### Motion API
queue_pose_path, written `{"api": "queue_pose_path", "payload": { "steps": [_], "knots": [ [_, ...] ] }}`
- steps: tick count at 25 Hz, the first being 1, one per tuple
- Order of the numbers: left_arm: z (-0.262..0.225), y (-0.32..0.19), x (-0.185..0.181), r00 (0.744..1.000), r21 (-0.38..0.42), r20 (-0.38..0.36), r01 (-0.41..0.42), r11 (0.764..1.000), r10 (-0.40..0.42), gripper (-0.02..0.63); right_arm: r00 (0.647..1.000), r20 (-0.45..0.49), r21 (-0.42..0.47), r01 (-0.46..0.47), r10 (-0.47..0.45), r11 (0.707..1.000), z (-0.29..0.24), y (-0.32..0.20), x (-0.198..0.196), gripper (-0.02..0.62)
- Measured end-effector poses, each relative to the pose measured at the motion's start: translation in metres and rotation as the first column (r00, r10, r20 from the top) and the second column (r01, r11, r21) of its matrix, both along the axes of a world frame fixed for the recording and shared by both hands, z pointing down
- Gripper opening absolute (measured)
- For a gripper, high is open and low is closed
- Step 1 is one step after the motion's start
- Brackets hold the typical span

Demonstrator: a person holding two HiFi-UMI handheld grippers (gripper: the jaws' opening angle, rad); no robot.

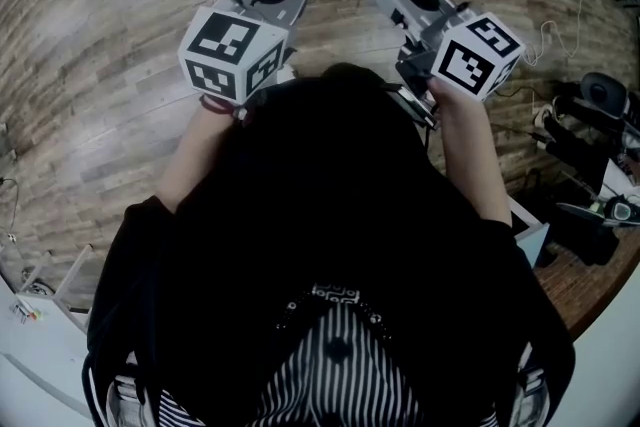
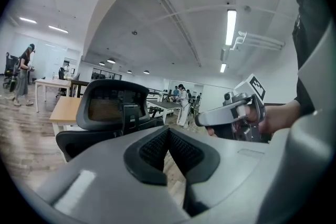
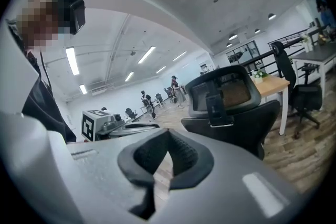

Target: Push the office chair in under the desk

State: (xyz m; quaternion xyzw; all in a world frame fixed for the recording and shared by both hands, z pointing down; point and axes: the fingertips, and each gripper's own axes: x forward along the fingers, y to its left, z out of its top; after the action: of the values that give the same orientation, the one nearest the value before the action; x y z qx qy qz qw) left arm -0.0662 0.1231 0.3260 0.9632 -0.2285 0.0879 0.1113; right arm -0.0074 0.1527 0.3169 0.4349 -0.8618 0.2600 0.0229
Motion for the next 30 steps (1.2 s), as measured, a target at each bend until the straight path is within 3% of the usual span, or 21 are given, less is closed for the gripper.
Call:
{"api": "queue_pose_path", "payload": {
  "steps": [11, 17, 21, 30],
  "knots": [
    [-0.002, 0.012, -0.010, 0.999, -0.001, 0.023, 0.026, 1.000, -0.026, 0.002, 0.999, 0.003, 0.009, 0.049, -0.049, 0.999, -0.010, -0.001, -0.010, -0.002],
    [0.009, -0.058, -0.028, 0.999, -0.005, 0.021, 0.050, 0.999, -0.050, 0.002, 0.998, 0.005, -0.020, 0.056, -0.056, 0.998, 0.010, -0.071, -0.023, -0.002],
    [0.015, -0.093, -0.028, 0.997, -0.010, 0.029, 0.066, 0.998, -0.065, 0.002, 0.999, 0.011, -0.020, 0.053, -0.053, 0.998, 0.015, -0.109, -0.012, -0.002],
    [0.015, -0.136, -0.007, 0.995, 0.000, 0.040, 0.088, 0.996, -0.088, 0.003, 0.998, 0.038, -0.001, 0.043, -0.043, 0.999, 0.014, -0.147, 0.016, -0.002]
  ]
}}
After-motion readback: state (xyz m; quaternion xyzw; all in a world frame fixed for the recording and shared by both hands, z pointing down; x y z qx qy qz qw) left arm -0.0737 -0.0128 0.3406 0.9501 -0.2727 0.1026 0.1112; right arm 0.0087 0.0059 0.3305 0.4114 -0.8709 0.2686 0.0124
